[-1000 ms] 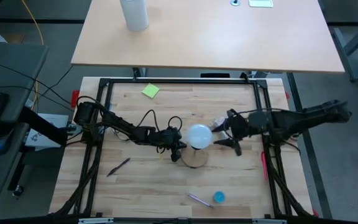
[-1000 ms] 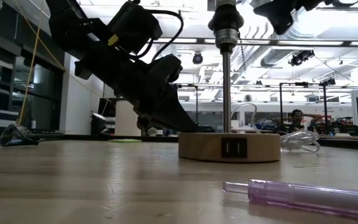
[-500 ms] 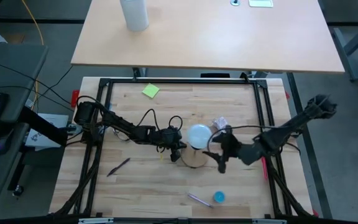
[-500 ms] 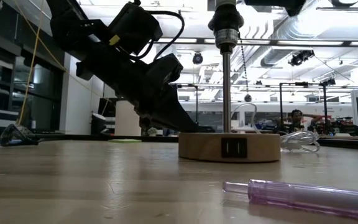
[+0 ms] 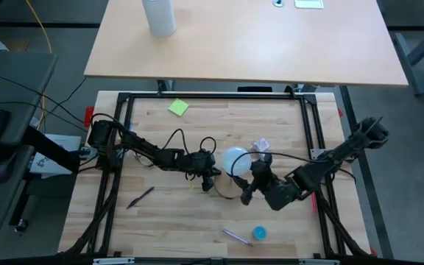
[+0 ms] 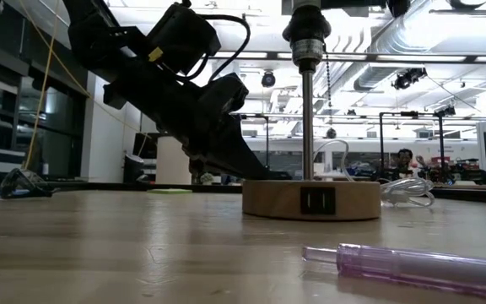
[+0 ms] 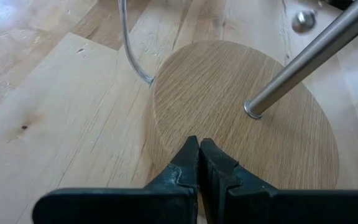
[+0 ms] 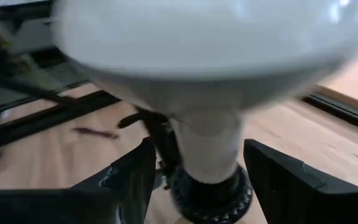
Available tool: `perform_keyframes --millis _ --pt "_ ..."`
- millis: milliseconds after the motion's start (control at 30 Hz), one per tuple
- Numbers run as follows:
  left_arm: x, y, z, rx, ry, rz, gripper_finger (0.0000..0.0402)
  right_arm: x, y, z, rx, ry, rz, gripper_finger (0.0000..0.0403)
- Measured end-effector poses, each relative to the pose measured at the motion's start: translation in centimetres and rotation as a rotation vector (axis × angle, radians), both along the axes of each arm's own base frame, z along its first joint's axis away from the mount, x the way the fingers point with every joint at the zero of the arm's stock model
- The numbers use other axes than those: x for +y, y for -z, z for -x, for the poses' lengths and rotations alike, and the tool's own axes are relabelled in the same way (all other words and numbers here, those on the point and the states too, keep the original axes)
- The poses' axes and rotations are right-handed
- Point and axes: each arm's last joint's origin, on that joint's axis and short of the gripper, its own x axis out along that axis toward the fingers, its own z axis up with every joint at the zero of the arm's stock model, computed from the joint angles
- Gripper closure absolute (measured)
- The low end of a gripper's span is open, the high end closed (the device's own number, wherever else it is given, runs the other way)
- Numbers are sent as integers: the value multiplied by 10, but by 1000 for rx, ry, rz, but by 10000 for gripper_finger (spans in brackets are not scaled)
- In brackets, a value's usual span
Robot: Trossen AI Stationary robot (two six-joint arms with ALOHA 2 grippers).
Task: Screw lightbulb
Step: Remove the lightbulb from the lamp
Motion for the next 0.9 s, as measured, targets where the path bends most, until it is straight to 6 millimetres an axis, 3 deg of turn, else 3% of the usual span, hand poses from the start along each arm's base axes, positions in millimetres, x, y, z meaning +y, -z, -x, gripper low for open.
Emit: perform_keyframes --millis 267,633,767,900 --pt "-1 0 0 2 25 20 401 4 23 -10 -58 183 9 167" --pt "-3 0 0 -3 51 37 401 4 21 -13 -106 237 39 174" --pt "-3 -1 -1 -5 50 37 401 3 21 -14 -108 242 40 204" --pt "-4 -1 -1 -8 50 36 401 3 21 -13 -93 239 63 260"
